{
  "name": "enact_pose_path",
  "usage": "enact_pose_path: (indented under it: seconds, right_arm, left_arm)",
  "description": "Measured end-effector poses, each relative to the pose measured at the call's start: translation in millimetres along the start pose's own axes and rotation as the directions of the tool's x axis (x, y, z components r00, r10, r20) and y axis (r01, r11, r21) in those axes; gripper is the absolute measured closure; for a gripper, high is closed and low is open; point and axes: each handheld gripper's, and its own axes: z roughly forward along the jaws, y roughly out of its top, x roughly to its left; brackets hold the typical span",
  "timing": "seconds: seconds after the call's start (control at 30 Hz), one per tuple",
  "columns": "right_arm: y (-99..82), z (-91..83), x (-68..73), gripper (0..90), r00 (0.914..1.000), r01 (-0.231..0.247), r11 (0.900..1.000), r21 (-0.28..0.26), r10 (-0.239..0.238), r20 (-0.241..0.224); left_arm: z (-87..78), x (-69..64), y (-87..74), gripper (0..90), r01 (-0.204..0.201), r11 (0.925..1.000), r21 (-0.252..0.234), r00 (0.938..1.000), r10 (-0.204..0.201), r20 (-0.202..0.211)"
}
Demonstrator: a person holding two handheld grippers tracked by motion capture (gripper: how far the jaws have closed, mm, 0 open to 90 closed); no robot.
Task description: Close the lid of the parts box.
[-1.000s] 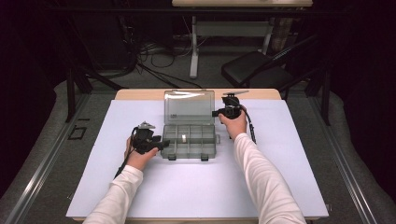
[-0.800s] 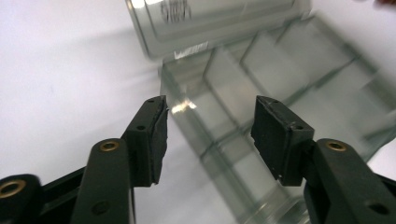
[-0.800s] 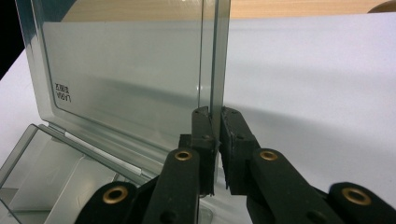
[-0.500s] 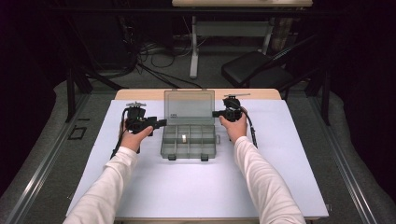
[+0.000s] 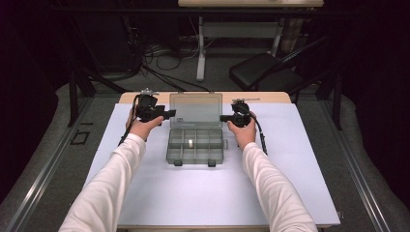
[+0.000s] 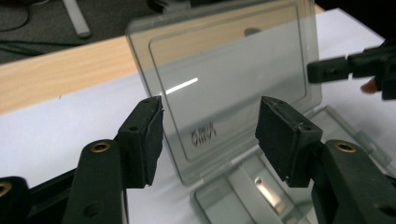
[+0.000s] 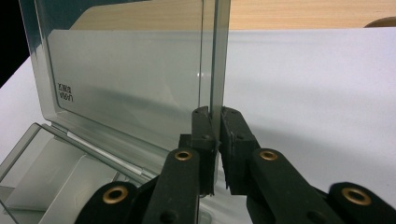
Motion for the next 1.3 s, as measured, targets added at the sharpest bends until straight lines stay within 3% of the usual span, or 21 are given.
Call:
enact_pose_path:
  seconds: [0.17,0.3,0.37,0.53,0.7,0.9,0.97,1.1,1.3]
  right_arm:
    - [-1.1,0.0,0.3,84.9,0.9999,0.010,0.9999,-0.009,-0.010,0.004]
    - [-1.7,-0.4,1.2,84.9,0.9997,0.020,0.9997,-0.015,-0.020,0.011]
    - [-2.1,-0.5,1.5,85.0,0.9997,0.023,0.9995,-0.019,-0.023,0.012]
    - [-3.2,-0.6,2.1,85.0,0.9997,0.018,0.9996,-0.024,-0.018,0.015]
    - [-3.9,-1.0,2.0,85.0,0.9998,0.018,0.9994,-0.030,-0.017,0.012]
    - [-4.4,-1.2,1.7,85.0,0.9997,0.021,0.9993,-0.030,-0.021,0.013]
    - [-4.5,-1.2,1.6,85.0,0.9997,0.021,0.9993,-0.031,-0.021,0.012]
    - [-4.6,-1.0,1.6,85.0,0.9998,0.018,0.9993,-0.031,-0.018,0.012]
    - [-5.0,-0.7,0.8,85.0,0.9998,0.019,0.9991,-0.038,-0.018,0.003]
  left_arm:
    - [1.5,3.7,13.6,41.7,-0.006,0.9998,0.017,0.9972,0.008,-0.075]
    - [3.1,5.2,21.0,41.5,0.012,0.9999,0.009,0.9930,-0.011,-0.118]
    - [3.6,5.7,25.4,41.4,0.009,0.9996,0.027,0.9908,-0.005,-0.135]
    - [9.0,3.7,36.5,41.9,-0.014,0.9987,0.048,0.9754,0.025,-0.219]
    - [14.5,5.7,43.4,43.7,0.026,0.9988,0.042,0.9734,-0.015,-0.229]
    - [21.2,11.7,46.6,48.2,0.072,0.9959,0.054,0.9755,-0.059,-0.212]
    - [22.7,13.9,46.3,50.7,0.093,0.9929,0.074,0.9731,-0.076,-0.217]
    - [26.8,17.9,45.3,55.4,0.141,0.9878,0.066,0.9681,-0.124,-0.217]
    - [33.9,18.1,44.9,63.3,0.147,0.9878,0.050,0.9673,-0.133,-0.216]
